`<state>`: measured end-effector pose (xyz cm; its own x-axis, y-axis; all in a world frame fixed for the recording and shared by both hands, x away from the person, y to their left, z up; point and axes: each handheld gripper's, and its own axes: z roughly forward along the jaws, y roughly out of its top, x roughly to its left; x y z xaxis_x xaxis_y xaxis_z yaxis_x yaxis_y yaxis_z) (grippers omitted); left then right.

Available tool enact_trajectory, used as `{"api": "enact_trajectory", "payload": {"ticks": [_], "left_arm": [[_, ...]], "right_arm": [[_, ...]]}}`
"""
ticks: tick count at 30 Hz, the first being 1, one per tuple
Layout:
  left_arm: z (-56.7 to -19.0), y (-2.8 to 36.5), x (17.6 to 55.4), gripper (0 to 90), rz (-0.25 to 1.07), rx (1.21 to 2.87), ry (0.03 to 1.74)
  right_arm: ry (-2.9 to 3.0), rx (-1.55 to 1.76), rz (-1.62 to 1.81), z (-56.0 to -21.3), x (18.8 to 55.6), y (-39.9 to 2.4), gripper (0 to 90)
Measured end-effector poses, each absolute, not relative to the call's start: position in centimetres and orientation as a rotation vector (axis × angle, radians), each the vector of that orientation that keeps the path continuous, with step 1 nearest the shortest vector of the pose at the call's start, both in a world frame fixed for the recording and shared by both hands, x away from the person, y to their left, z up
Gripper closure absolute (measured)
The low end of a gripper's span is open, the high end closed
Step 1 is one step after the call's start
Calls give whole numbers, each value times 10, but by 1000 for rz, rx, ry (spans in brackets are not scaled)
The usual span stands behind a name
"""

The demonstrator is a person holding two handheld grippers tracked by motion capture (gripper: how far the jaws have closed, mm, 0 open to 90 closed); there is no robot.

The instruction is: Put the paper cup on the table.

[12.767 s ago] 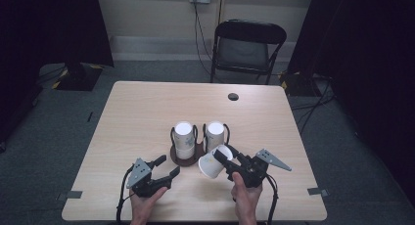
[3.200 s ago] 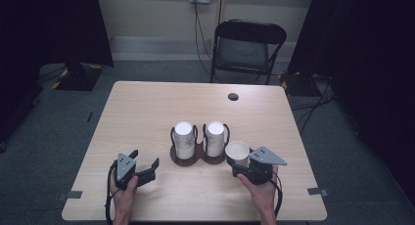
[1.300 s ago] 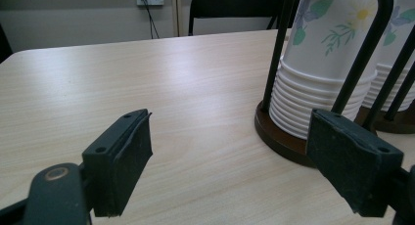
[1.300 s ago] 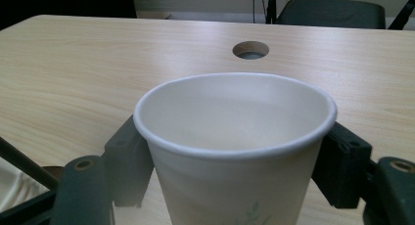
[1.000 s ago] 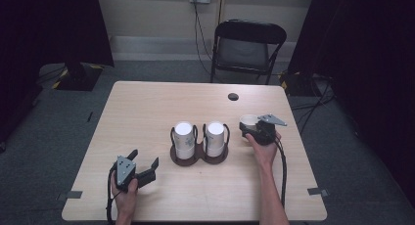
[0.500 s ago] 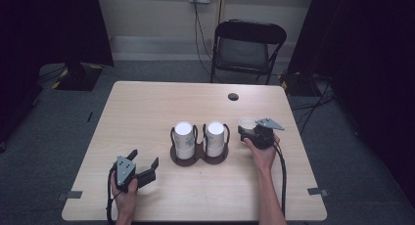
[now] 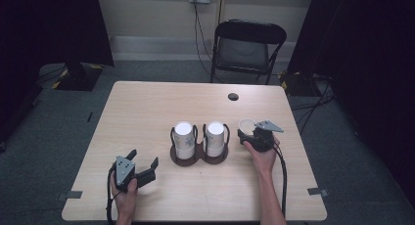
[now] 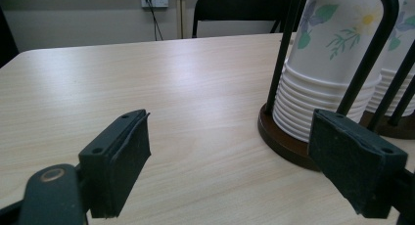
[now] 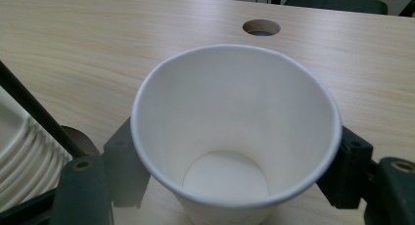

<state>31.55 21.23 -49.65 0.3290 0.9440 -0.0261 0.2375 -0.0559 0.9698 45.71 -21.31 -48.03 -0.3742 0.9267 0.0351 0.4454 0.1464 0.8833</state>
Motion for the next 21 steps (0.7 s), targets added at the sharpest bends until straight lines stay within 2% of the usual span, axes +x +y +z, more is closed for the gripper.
{"api": "enact_trajectory", "payload": {"ticks": [21], "left_arm": [[-497, 212, 316, 158, 837, 1538, 1122]], "right_arm": [[1964, 1393, 1138, -489, 460, -216, 178]]}}
